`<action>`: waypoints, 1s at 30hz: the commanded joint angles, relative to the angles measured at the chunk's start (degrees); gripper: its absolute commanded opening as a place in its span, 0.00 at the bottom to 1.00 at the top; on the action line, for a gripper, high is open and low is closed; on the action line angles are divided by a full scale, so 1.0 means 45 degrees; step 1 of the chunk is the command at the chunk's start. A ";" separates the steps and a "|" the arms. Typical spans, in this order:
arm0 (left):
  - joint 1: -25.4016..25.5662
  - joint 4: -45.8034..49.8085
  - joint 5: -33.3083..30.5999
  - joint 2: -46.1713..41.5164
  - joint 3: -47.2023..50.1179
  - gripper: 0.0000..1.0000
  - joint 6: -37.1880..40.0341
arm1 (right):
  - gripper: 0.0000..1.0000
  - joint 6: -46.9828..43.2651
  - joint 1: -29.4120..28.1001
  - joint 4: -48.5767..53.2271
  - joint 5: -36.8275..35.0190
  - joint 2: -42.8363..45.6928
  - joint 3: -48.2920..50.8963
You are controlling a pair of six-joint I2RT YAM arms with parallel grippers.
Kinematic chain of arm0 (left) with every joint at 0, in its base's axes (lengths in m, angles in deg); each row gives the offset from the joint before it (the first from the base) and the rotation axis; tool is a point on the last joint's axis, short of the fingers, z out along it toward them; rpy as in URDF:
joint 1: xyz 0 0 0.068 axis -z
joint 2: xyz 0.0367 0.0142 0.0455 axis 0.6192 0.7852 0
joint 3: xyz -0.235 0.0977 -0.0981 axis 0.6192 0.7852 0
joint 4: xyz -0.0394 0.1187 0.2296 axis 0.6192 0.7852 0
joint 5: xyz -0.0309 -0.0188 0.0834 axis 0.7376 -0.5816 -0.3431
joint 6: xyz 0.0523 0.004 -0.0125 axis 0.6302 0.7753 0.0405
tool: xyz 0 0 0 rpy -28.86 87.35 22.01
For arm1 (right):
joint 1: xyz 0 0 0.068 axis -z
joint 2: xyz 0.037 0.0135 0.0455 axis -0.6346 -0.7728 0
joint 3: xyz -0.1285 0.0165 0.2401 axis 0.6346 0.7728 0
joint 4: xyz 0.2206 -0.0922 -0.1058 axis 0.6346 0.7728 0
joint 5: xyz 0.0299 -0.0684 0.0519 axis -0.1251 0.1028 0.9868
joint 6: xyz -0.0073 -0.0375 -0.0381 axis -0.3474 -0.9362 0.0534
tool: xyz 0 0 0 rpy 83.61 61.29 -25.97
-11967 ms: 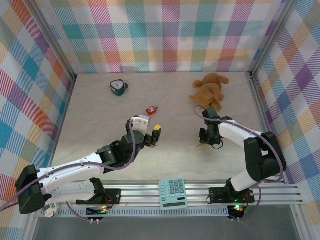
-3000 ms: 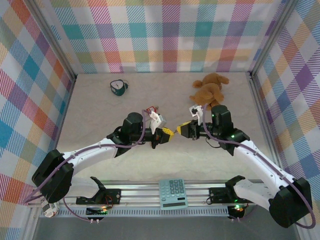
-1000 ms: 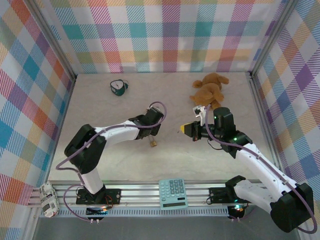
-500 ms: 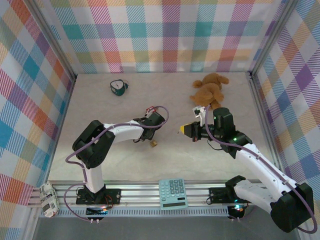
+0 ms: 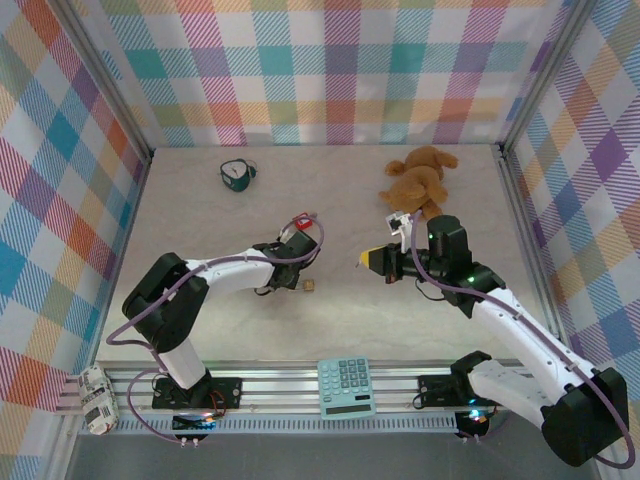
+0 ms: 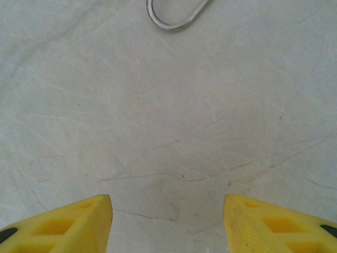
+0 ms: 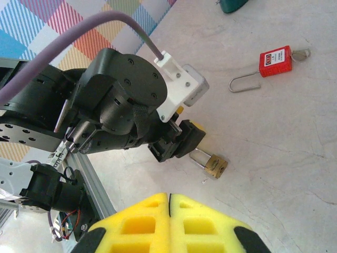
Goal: Unlock with the key
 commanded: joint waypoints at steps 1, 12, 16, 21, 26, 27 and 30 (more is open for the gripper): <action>0.0314 0.0449 0.0318 -0.0009 0.0203 0.57 -0.0547 | 0.01 0.0006 -0.0079 0.0126 0.0080 0.0396 0.0174; 0.0861 0.0777 0.1410 -0.0174 0.0517 0.49 -0.1593 | 0.01 0.0029 -0.0084 0.0426 -0.0070 0.0804 0.0235; 0.1401 0.1153 0.1360 -0.0402 0.0495 0.48 -0.1888 | 0.01 -0.0012 -0.0088 0.0451 -0.0079 0.0818 0.0164; 0.1698 0.1519 0.1280 -0.0901 0.0456 0.48 -0.2058 | 0.01 -0.0039 -0.0083 0.0450 -0.0099 0.0764 0.0128; 0.1709 0.1888 0.0678 -0.1045 0.0017 0.51 -0.1853 | 0.01 -0.0031 -0.0095 0.0406 -0.0178 0.0801 0.0195; 0.1704 0.2035 0.0637 -0.0984 -0.0228 0.51 -0.1848 | 0.01 -0.0048 -0.0079 0.0429 -0.0211 0.0803 0.0203; 0.1700 0.3034 0.1054 -0.0395 -0.1390 0.52 -0.1825 | 0.01 -0.0077 -0.0080 0.0493 -0.0418 0.0835 0.0306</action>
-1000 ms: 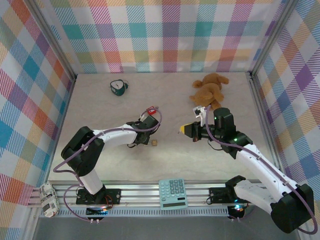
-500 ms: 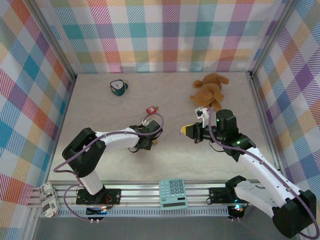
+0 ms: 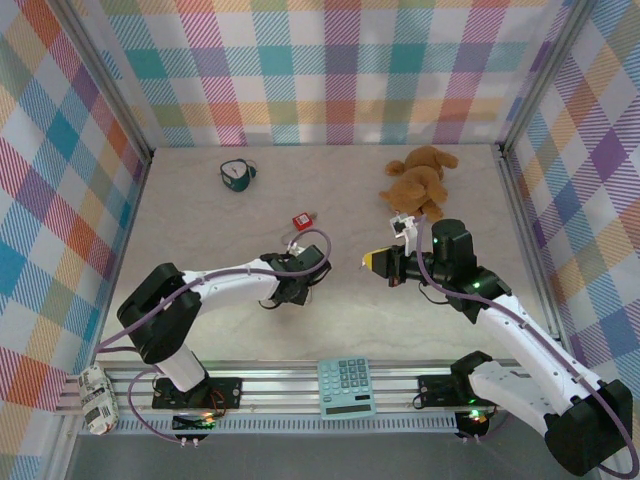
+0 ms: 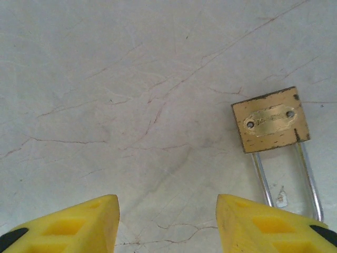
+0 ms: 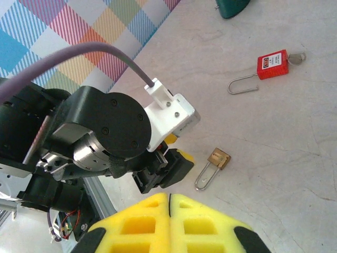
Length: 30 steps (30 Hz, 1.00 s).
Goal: Unlock with the key
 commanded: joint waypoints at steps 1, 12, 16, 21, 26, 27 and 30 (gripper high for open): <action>0.0049 0.1417 0.0268 0.0515 -0.1465 0.52 -0.0009 | 0.01 -0.0030 -0.0076 0.0109 -0.0240 0.0209 0.0221; -0.0459 0.3684 0.4158 0.2065 -0.3959 0.55 -0.0959 | 0.01 0.0050 -0.0064 0.0101 -0.1307 0.0823 0.0740; -0.1023 0.4800 0.4424 0.2889 -0.4891 0.54 -0.1077 | 0.01 0.0067 -0.0074 -0.0023 -0.1253 0.0896 0.0780; -0.1281 0.5364 0.4839 0.3701 -0.5520 0.53 -0.1175 | 0.00 0.0017 -0.0064 -0.0090 -0.1309 0.1035 0.0901; -0.1309 0.4857 0.5608 0.4087 -0.5507 0.50 -0.1445 | 0.01 -0.0024 -0.0082 -0.0127 -0.1302 0.1162 0.0957; -0.1316 0.4716 0.5571 0.4036 -0.5521 0.51 -0.1528 | 0.01 -0.0026 -0.0069 -0.0120 -0.1306 0.1140 0.0972; -0.1318 0.4514 0.5645 0.3854 -0.5572 0.52 -0.1686 | 0.01 -0.0044 -0.0069 -0.0133 -0.1263 0.1050 0.0945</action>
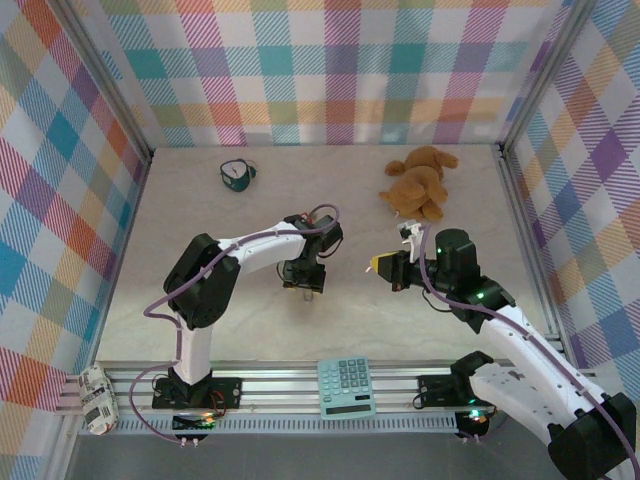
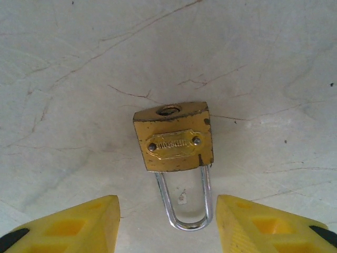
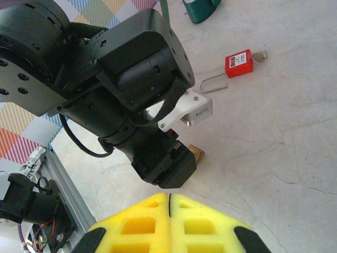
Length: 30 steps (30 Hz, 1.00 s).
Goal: Unlock with the key
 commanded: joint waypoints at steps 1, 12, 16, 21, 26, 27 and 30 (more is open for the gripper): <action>0.0018 0.0107 0.0436 -0.0128 -0.0333 0.52 -0.0441 | 0.01 -0.0087 -0.0065 -0.0245 0.0043 0.0083 0.0097; -0.0290 -0.0799 -0.0463 0.0394 0.0279 0.51 -0.0388 | 0.01 -0.0048 -0.0065 -0.0297 0.0159 0.0028 0.0054; -0.0427 -0.0921 -0.0726 0.0156 0.0675 0.49 -0.0158 | 0.01 -0.0011 -0.0079 -0.0301 0.0168 -0.0011 0.0081; -0.0478 -0.1140 -0.0853 -0.0312 0.1159 0.47 0.0072 | 0.01 0.0024 -0.0064 -0.0347 0.0239 -0.0086 0.0057; -0.0510 -0.1301 -0.0774 -0.0197 0.1027 0.46 0.0461 | 0.01 0.0087 -0.0084 -0.0381 0.0249 -0.0111 0.0091; -0.0525 -0.1287 -0.0826 -0.0147 0.0938 0.45 0.0573 | 0.01 0.0084 -0.0074 -0.0343 0.0248 -0.0098 0.0056; -0.0542 -0.1311 -0.0804 0.0017 0.0683 0.44 0.1032 | 0.01 0.0054 -0.0088 -0.0258 0.0208 -0.0048 0.0010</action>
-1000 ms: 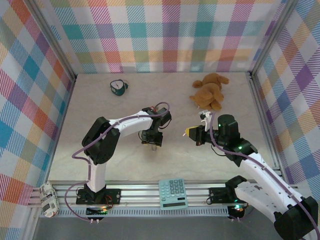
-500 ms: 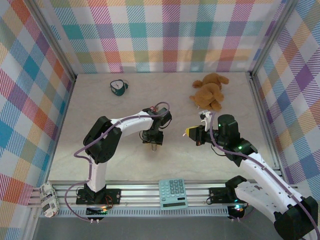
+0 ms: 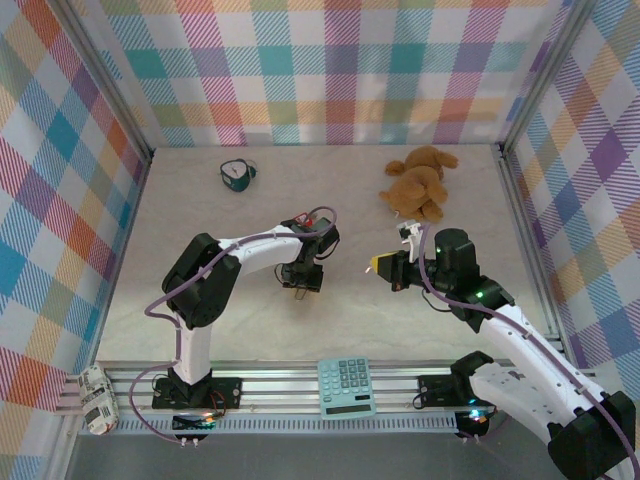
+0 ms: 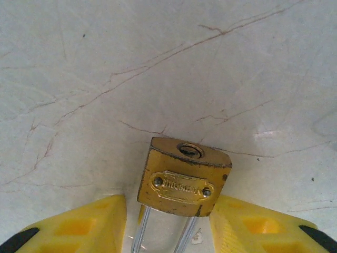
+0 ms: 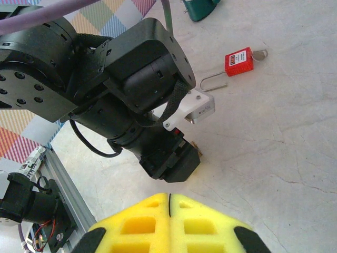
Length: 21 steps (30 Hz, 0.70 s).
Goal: Unlock with the key
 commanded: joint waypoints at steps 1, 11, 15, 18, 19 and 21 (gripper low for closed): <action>-0.0233 0.0150 -0.0295 0.0064 -0.0301 0.44 0.0753 | 0.01 0.0063 -0.0084 -0.0222 0.0160 0.0029 0.0001; -0.0243 0.0355 -0.0020 0.0161 -0.0603 0.40 0.1998 | 0.01 0.0074 -0.0121 -0.0244 0.0127 -0.0063 -0.0030; -0.0262 0.0571 -0.0064 0.0227 -0.0572 0.37 0.2078 | 0.01 0.0064 -0.0118 -0.0181 0.0161 -0.0125 -0.0109; -0.0346 0.0466 -0.0125 0.0216 -0.0483 0.37 0.2102 | 0.01 0.0041 -0.0147 -0.0164 0.0125 -0.0127 -0.0100; -0.0384 0.0416 -0.0070 0.0251 -0.0478 0.37 0.2121 | 0.01 0.0058 -0.0142 -0.0167 0.0141 -0.0145 -0.0101; -0.0436 0.0279 0.0014 0.0256 -0.0448 0.37 0.2235 | 0.01 0.0064 -0.0162 -0.0127 0.0110 -0.0129 -0.0103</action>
